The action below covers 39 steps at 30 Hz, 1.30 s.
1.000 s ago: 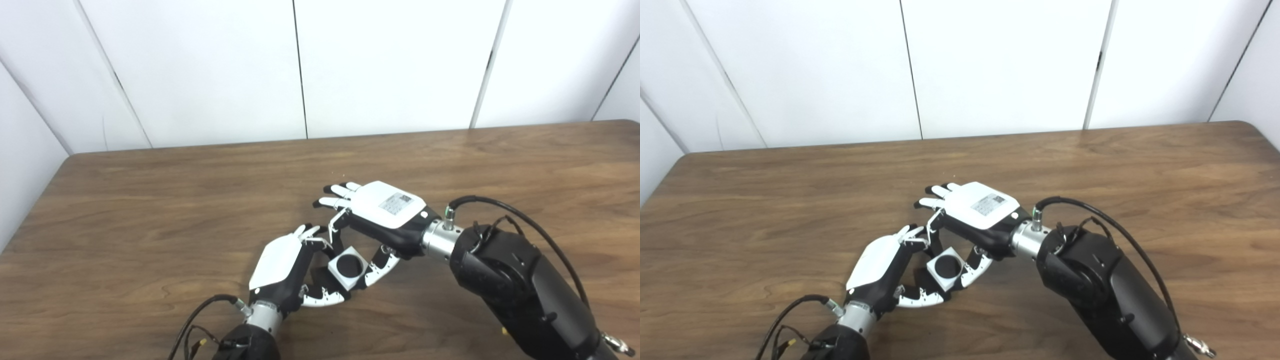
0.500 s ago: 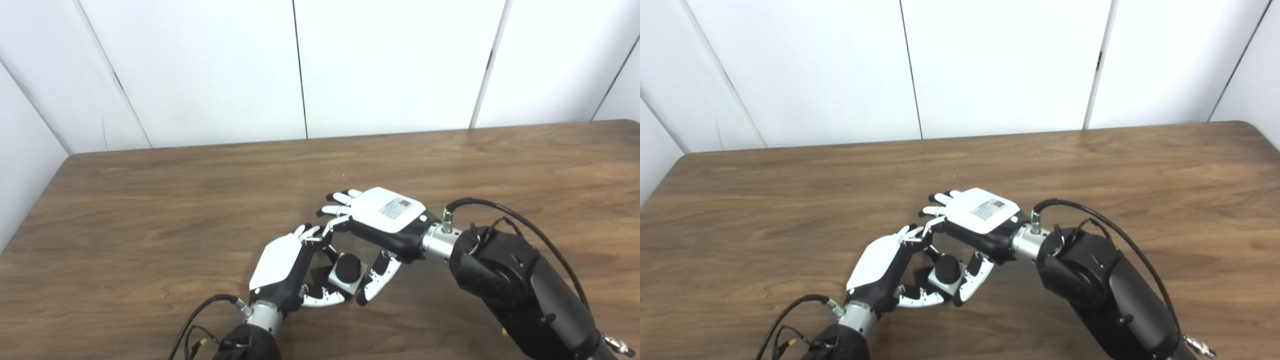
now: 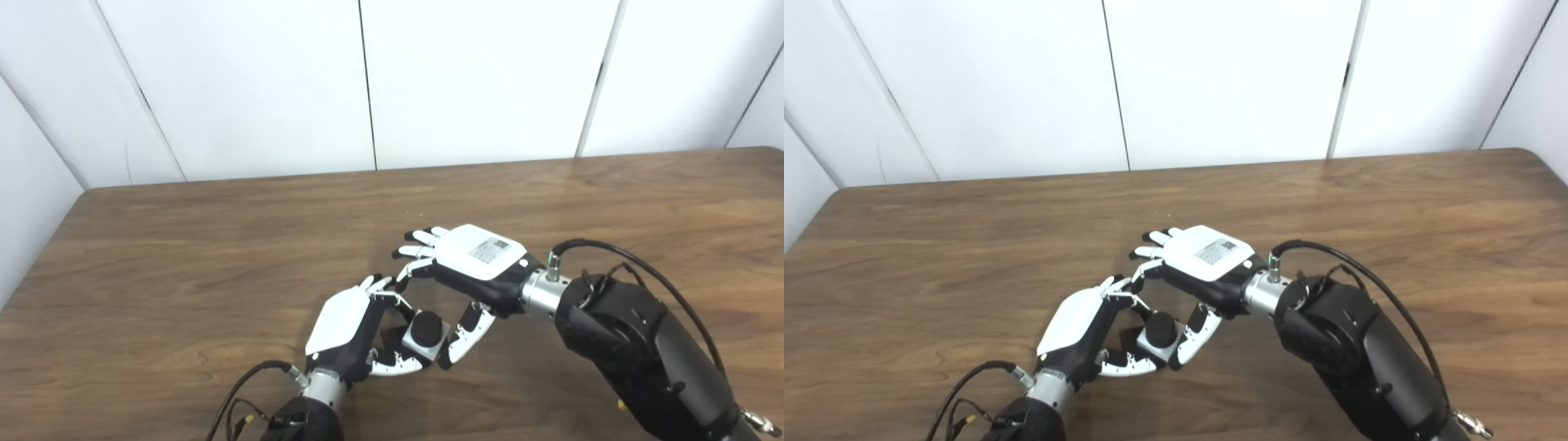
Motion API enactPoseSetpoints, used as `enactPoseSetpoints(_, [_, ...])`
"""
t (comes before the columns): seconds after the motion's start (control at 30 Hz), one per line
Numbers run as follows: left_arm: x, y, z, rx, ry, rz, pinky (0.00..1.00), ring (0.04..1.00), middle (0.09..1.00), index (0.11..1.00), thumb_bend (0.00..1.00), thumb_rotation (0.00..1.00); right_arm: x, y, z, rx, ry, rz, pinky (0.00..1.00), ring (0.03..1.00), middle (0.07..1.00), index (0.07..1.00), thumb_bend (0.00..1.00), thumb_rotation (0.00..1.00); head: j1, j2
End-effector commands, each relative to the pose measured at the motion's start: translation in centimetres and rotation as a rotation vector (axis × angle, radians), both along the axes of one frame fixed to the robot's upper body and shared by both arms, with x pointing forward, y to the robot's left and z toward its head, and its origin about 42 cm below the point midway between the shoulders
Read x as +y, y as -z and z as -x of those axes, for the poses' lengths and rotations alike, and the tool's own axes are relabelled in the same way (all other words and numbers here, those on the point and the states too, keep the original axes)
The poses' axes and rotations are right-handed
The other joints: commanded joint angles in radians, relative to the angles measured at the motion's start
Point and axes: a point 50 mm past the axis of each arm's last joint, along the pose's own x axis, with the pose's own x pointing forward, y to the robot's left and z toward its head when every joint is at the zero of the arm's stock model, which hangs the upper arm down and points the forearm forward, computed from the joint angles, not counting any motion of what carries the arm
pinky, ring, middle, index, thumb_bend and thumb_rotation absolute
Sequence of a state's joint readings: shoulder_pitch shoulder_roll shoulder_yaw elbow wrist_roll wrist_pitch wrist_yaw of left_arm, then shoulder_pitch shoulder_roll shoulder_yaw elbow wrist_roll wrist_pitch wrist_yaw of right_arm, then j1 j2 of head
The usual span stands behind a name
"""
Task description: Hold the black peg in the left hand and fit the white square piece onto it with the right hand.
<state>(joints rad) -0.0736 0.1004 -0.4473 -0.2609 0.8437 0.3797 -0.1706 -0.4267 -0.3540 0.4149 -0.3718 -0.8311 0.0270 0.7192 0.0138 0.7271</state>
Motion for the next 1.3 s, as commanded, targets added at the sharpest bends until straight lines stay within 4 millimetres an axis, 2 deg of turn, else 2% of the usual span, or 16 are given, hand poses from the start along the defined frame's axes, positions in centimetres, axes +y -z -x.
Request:
enactPoseSetpoints(0.0, [0.03, 1.11, 0.11, 0.06, 0.014, -0.028, 0.97, 0.983, 0.919, 0.494, 0.51, 0.09, 0.22, -2.65, -0.31, -0.085, -0.017, -0.04, 1.0, 1.0, 0.935, 0.744, 0.92, 0.37, 0.0, 0.0])
enactPoseSetpoints(0.23, [0.38, 1.19, -0.07, 0.059, 0.014, -0.036, 0.96, 0.977, 0.915, 0.494, 0.51, 0.09, 0.22, -3.56, -0.52, -0.099, -0.003, -0.049, 1.0, 1.0, 0.94, 0.74, 0.92, 0.35, 0.001, -0.006])
enactPoseSetpoints(0.57, [0.38, 1.04, -0.09, 0.036, 0.011, -0.04, 0.95, 0.964, 0.901, 0.496, 0.5, 0.1, 0.13, -3.04, -0.26, -0.091, 0.004, -0.06, 1.0, 1.0, 0.936, 0.737, 0.93, 0.35, -0.002, -0.006])
enactPoseSetpoints(0.6, [0.34, 1.08, -0.07, 0.035, 0.01, -0.038, 0.95, 0.965, 0.901, 0.518, 0.54, 0.17, 0.1, -2.96, -0.23, -0.091, 0.005, -0.06, 1.0, 1.0, 0.936, 0.737, 0.93, 0.35, -0.002, -0.006])
enactPoseSetpoints(0.67, [0.29, 1.12, -0.04, 0.036, 0.01, -0.036, 0.96, 0.969, 0.902, 0.601, 0.67, 0.42, 0.03, -2.87, -0.21, -0.092, 0.006, -0.061, 1.0, 1.0, 0.934, 0.737, 0.93, 0.35, -0.003, -0.005])
enactPoseSetpoints(0.7, [0.25, 1.14, -0.04, 0.035, 0.011, -0.035, 0.96, 0.967, 0.898, 0.614, 0.69, 0.45, -0.04, -2.84, -0.22, -0.091, 0.007, -0.063, 1.0, 1.0, 0.935, 0.737, 0.92, 0.35, -0.003, -0.005])
enactPoseSetpoints(1.27, [0.11, 0.67, 0.1, 0.018, 0.004, -0.033, 0.94, 0.96, 0.888, 0.685, 0.75, 0.46, -0.17, -2.75, -0.42, -0.085, 0.017, -0.057, 1.0, 1.0, 0.937, 0.739, 0.93, 0.38, 0.002, -0.005])
